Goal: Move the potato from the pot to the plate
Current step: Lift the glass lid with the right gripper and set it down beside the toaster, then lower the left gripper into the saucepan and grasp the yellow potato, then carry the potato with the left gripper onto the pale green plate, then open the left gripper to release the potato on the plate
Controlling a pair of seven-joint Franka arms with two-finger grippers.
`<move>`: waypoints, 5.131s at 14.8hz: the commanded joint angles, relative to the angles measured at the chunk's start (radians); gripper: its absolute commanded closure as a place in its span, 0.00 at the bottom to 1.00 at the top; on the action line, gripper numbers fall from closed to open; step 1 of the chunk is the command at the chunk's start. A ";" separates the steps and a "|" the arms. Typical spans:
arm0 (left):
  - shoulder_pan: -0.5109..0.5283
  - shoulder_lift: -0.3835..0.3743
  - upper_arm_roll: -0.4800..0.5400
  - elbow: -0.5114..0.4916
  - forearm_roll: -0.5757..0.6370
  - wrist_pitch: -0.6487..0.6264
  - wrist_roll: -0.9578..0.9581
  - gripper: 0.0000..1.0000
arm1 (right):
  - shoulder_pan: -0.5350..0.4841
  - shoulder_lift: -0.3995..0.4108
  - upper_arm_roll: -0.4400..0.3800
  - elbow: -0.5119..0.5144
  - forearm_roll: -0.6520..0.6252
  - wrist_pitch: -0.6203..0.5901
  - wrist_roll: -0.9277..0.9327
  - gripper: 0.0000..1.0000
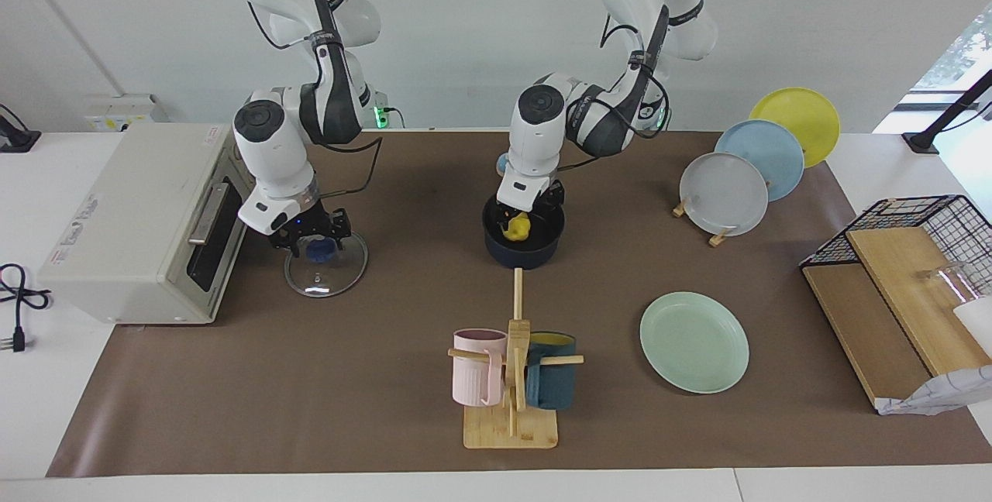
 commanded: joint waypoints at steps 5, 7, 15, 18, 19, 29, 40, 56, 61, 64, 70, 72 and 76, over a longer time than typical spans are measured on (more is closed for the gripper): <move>-0.034 -0.003 0.017 -0.056 -0.008 0.064 -0.027 0.00 | -0.020 -0.007 0.007 0.337 0.007 -0.436 -0.014 0.00; -0.034 0.001 0.017 -0.058 -0.008 0.075 -0.031 0.00 | -0.023 -0.016 0.003 0.409 0.007 -0.541 0.029 0.00; -0.034 0.003 0.017 -0.065 -0.008 0.075 -0.036 0.33 | -0.049 -0.015 0.006 0.578 -0.006 -0.767 0.038 0.00; -0.033 0.003 0.017 -0.064 -0.008 0.070 -0.035 0.51 | -0.052 -0.048 0.004 0.563 -0.005 -0.767 0.038 0.00; -0.033 0.003 0.017 -0.064 -0.008 0.069 -0.035 0.58 | -0.057 -0.050 0.006 0.565 -0.005 -0.767 0.040 0.00; -0.010 -0.055 0.020 0.005 -0.008 -0.063 -0.027 1.00 | -0.081 -0.082 0.016 0.554 -0.002 -0.771 0.055 0.00; 0.263 -0.091 0.028 0.350 -0.014 -0.379 0.253 1.00 | -0.118 -0.092 0.029 0.532 0.003 -0.770 0.051 0.00; 0.552 0.288 0.028 0.502 0.062 -0.033 0.835 1.00 | -0.117 -0.095 0.021 0.531 0.007 -0.771 0.052 0.00; 0.541 0.300 0.028 0.461 0.092 0.016 0.858 1.00 | -0.120 -0.095 0.021 0.531 0.009 -0.771 0.052 0.00; 0.538 0.299 0.030 0.404 0.093 0.075 0.860 1.00 | -0.120 -0.095 0.020 0.531 0.007 -0.771 0.052 0.00; 0.544 0.297 0.030 0.404 0.093 0.060 0.860 0.04 | -0.120 -0.095 0.021 0.531 0.009 -0.771 0.052 0.00; 0.547 0.294 0.030 0.407 0.093 0.046 0.861 0.00 | -0.120 -0.096 0.021 0.531 0.009 -0.771 0.052 0.00; 0.561 0.253 0.028 0.442 0.076 -0.052 0.863 0.00 | -0.120 -0.096 0.021 0.529 0.007 -0.771 0.052 0.00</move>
